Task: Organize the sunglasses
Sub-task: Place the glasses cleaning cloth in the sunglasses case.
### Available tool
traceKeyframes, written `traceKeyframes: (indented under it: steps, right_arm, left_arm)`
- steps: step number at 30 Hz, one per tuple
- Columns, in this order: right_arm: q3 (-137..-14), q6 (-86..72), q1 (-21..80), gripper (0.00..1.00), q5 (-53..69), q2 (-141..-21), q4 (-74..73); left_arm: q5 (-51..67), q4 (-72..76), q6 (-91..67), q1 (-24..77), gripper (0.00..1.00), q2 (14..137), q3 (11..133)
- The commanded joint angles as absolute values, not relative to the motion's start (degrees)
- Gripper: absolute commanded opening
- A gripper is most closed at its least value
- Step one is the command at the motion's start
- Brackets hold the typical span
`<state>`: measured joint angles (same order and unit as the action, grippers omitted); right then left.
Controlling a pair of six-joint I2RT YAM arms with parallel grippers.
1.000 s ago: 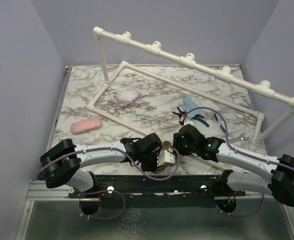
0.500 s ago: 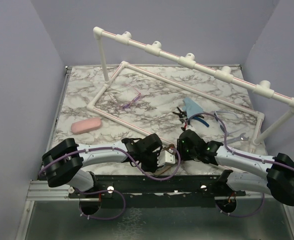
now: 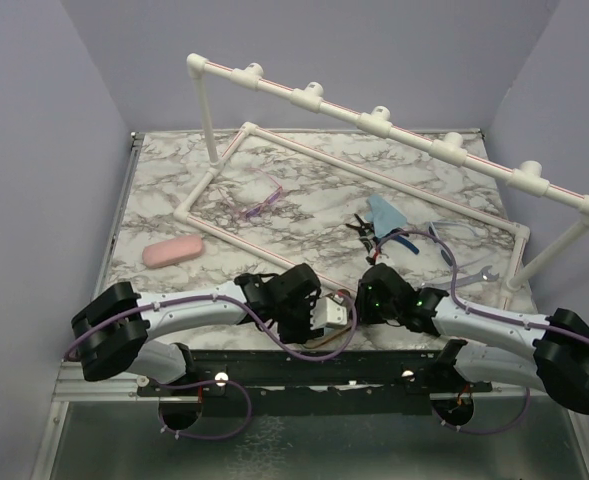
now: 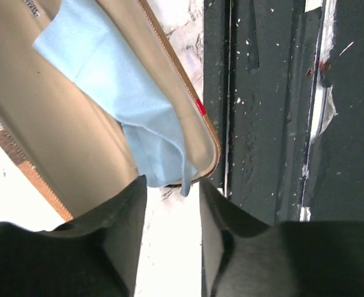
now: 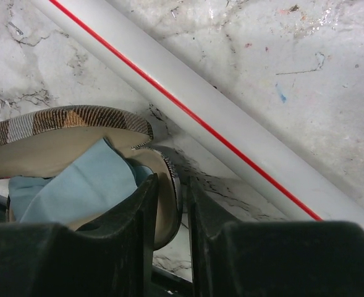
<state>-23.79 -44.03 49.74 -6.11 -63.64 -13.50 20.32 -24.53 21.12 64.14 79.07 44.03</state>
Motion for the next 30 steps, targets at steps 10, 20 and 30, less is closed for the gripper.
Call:
traceKeyframes:
  steps: [10, 20, 30]
  right_arm:
    - [-20.8, -44.3, 49.5, 0.17, -7.2, -61.2, -7.5]
    - [-22.2, -39.8, 50.6, 0.09, -10.3, -65.6, 3.3]
    - [-22.3, -37.0, 50.7, 0.06, -13.2, -71.1, 19.3]
  left_arm:
    - [15.0, -41.4, 30.4, 61.5, 0.71, 74.7, 52.1]
    - [16.5, -44.7, 29.9, 48.7, 0.86, 74.2, 60.4]
    - [13.4, -47.3, 25.5, 42.2, 0.89, 74.6, 62.5]
